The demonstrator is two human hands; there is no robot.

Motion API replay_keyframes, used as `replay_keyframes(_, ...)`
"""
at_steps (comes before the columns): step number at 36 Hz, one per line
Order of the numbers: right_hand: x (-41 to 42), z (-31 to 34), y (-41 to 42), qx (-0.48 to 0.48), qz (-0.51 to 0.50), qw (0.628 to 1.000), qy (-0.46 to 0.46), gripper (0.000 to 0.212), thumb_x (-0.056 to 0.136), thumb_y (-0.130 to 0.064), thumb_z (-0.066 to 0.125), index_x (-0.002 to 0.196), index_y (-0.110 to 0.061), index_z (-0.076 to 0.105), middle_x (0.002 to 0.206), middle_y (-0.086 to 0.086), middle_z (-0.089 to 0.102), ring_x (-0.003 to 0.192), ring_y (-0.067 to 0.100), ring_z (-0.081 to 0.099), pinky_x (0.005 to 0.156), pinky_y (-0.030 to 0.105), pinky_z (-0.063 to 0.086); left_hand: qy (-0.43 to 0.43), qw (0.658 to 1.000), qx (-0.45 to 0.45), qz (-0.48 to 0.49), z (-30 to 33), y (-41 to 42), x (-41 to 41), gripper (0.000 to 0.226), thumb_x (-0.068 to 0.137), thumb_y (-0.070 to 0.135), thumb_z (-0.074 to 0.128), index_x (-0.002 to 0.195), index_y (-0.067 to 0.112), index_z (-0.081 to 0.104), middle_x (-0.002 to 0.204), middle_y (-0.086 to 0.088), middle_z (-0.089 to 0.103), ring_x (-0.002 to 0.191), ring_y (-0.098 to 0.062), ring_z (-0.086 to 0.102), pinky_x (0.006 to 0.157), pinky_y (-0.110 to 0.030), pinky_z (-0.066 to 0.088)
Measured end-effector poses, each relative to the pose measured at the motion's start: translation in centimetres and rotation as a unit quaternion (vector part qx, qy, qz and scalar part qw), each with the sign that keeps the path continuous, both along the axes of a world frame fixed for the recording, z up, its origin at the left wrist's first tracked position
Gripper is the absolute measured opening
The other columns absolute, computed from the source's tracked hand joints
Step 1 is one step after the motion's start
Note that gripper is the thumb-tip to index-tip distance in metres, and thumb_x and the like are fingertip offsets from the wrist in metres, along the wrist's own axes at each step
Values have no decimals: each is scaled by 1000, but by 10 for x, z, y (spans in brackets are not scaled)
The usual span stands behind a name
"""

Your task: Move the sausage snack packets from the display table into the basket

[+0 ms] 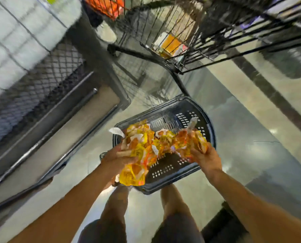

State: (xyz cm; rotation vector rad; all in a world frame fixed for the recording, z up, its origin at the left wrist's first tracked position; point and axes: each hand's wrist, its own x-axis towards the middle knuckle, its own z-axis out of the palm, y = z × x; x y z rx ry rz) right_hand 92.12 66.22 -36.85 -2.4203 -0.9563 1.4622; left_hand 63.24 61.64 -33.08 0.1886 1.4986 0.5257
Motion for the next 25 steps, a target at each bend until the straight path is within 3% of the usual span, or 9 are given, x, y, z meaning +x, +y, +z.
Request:
replay_keyframes(2, -4, 30, -9, 15, -26, 999, 21, 28, 91, -19, 76, 116, -16, 64, 111, 17, 70, 109, 42, 66, 97, 60, 52, -19, 1000, 23, -6, 31, -8, -9, 73, 66, -5, 84, 133, 14, 62, 120, -14, 72, 111, -37, 69, 99, -54, 53)
replay_keyframes(5, -15, 78, -24, 63, -102, 991, 60, 15, 90, -17, 76, 101, -21, 68, 104, 12, 73, 106, 41, 68, 96, 62, 53, -33, 998, 53, -1, 75, -19, -24, 63, 66, 4, 82, 127, 13, 66, 119, -17, 72, 109, -39, 69, 94, -53, 56)
replay_keyframes(8, -33, 134, -41, 85, -163, 976, 115, 17, 91, -21, 75, 108, -22, 70, 108, 7, 75, 104, 32, 72, 94, 56, 57, -5, 998, 65, 10, 118, -29, -37, 69, 56, 19, 87, 122, 20, 68, 113, -8, 76, 107, -33, 71, 88, -43, 58)
replay_keyframes(10, -43, 170, -55, 96, -179, 967, 154, 27, 93, -22, 72, 119, -16, 68, 115, 10, 74, 108, 32, 71, 94, 54, 57, -16, 997, 73, 28, 143, -39, -45, 73, 52, 23, 90, 122, 20, 69, 113, -10, 76, 106, -34, 71, 92, -47, 57)
replay_keyframes(15, -68, 242, -99, 129, -181, 956, 189, 41, 94, -27, 69, 132, -13, 62, 123, 10, 72, 113, 30, 70, 99, 53, 55, -45, 989, 120, 67, 197, -68, -67, 54, 68, 5, 84, 116, 29, 73, 117, -10, 75, 106, -31, 72, 81, -39, 60)
replay_keyframes(20, -89, 279, -137, 157, -149, 954, 208, 39, 93, -34, 69, 129, -19, 65, 121, 4, 74, 113, 25, 70, 99, 49, 56, -85, 980, 158, 87, 222, -100, -87, 55, 81, -8, 70, 131, 11, 63, 126, -19, 69, 113, -37, 67, 92, -47, 58)
replay_keyframes(25, -107, 307, -159, 156, -163, 938, 264, 27, 91, -29, 71, 118, -23, 71, 112, 2, 77, 106, 22, 74, 75, 29, 62, -92, 975, 181, 93, 246, -127, -99, 53, 84, -5, 68, 133, 11, 61, 121, -18, 72, 105, -33, 72, 78, -40, 61)
